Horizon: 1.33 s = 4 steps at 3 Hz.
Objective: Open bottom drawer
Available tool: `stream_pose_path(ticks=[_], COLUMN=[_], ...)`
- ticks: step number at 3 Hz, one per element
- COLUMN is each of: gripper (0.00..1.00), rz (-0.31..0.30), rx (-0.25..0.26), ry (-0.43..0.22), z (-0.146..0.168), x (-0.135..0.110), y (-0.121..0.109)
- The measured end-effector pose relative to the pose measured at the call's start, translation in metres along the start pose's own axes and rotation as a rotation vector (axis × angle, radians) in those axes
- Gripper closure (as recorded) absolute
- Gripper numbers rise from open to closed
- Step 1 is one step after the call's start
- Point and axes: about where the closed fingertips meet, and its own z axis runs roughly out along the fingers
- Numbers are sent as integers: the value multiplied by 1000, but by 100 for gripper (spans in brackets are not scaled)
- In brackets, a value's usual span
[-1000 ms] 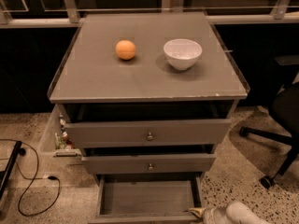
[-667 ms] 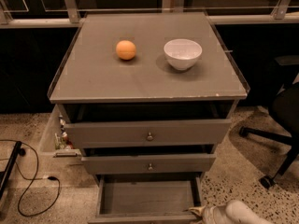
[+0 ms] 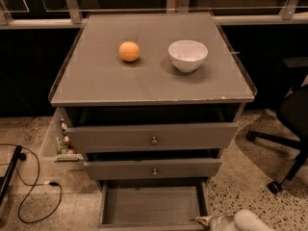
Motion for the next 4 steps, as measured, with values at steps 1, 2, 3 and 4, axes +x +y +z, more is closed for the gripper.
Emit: stream_pose_path(ticks=[1, 2, 3, 4], gripper=[60, 37, 13, 0], rz=[0, 0, 0, 0], rx=[0, 0, 0, 0], ry=[0, 0, 0, 0], z=[0, 0, 0, 0], x=[0, 0, 0, 0], y=[0, 0, 0, 0])
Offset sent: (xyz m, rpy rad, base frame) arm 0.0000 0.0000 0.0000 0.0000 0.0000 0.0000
